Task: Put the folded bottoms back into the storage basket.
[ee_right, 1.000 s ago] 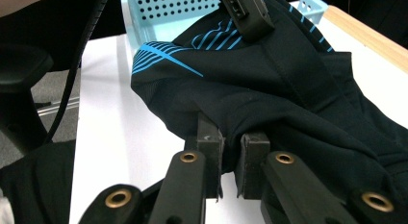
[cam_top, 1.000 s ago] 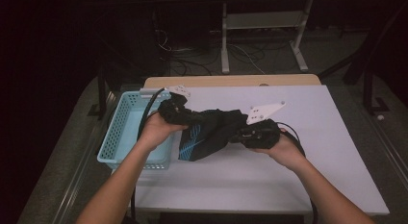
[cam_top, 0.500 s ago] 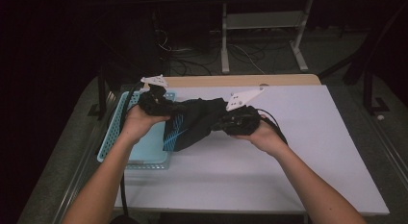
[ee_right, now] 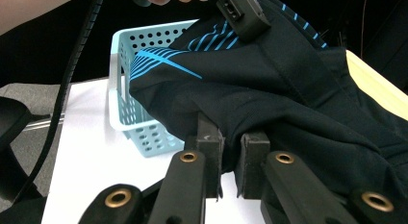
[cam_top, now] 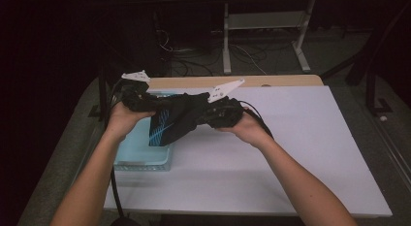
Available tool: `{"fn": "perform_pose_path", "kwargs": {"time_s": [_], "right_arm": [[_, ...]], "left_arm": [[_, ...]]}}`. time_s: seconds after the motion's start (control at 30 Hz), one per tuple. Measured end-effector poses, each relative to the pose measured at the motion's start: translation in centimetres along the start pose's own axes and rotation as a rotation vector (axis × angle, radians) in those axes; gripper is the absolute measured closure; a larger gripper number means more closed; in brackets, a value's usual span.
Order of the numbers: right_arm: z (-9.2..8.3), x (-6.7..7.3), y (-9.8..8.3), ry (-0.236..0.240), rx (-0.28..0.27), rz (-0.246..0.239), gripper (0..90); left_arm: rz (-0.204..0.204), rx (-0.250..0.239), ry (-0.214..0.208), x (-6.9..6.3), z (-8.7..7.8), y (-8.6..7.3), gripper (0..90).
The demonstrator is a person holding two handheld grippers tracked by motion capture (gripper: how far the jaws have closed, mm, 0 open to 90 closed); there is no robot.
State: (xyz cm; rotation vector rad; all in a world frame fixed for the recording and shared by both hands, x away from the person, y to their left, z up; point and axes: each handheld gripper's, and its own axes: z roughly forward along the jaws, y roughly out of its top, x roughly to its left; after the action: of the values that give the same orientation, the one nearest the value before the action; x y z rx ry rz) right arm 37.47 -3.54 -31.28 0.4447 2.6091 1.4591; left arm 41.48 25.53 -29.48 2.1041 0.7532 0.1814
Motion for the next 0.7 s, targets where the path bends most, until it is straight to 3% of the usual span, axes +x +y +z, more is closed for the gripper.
{"fn": "perform_pose_path", "kwargs": {"time_s": [0.7], "right_arm": [[7.0,0.3,4.1,0.042,0.026,-0.022,81.9]], "left_arm": [[-0.066,0.011,0.150,4.6,-4.5,-3.0,76.4]]}}
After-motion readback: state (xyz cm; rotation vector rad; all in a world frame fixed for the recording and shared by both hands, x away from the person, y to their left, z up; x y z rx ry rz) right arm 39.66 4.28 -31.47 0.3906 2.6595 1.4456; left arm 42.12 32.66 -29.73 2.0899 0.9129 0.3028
